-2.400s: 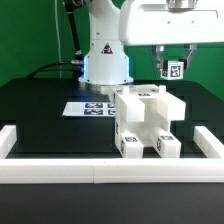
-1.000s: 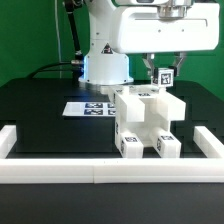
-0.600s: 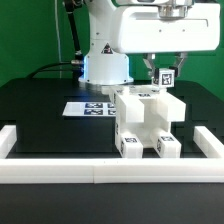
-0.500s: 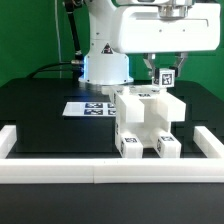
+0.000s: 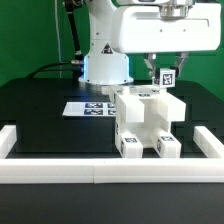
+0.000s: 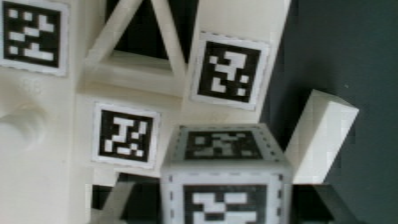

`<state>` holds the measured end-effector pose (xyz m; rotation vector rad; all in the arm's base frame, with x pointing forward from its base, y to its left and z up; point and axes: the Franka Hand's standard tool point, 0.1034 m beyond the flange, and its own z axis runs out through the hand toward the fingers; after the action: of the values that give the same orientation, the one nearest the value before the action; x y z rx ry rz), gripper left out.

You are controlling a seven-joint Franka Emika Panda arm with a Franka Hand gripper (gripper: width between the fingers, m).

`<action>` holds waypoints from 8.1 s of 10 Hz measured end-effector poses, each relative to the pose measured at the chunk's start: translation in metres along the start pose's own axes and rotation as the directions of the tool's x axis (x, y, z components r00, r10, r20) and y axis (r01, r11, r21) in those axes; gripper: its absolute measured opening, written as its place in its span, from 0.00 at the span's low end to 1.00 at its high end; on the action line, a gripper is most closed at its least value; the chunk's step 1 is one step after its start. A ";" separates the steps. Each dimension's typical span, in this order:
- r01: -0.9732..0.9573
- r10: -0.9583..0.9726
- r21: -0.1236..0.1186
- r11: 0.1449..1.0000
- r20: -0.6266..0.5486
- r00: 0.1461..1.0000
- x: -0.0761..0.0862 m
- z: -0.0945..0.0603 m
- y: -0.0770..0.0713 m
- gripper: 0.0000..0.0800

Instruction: Assemble chair

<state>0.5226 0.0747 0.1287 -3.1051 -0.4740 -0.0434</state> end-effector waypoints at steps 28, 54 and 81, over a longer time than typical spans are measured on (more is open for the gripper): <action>-0.344 0.344 0.005 0.939 -0.065 0.937 0.010 0.005 -0.004 0.36; -0.445 0.447 0.038 0.895 -0.059 0.893 0.013 0.005 -0.013 0.81; -0.785 0.787 0.065 0.617 -0.038 0.615 0.013 0.004 -0.008 0.36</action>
Offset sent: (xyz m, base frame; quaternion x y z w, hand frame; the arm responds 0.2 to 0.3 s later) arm -0.0122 0.0068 -0.0113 -0.0036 0.0029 0.0164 0.9999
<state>0.5330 0.0866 0.1254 -2.9371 0.9131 -0.1236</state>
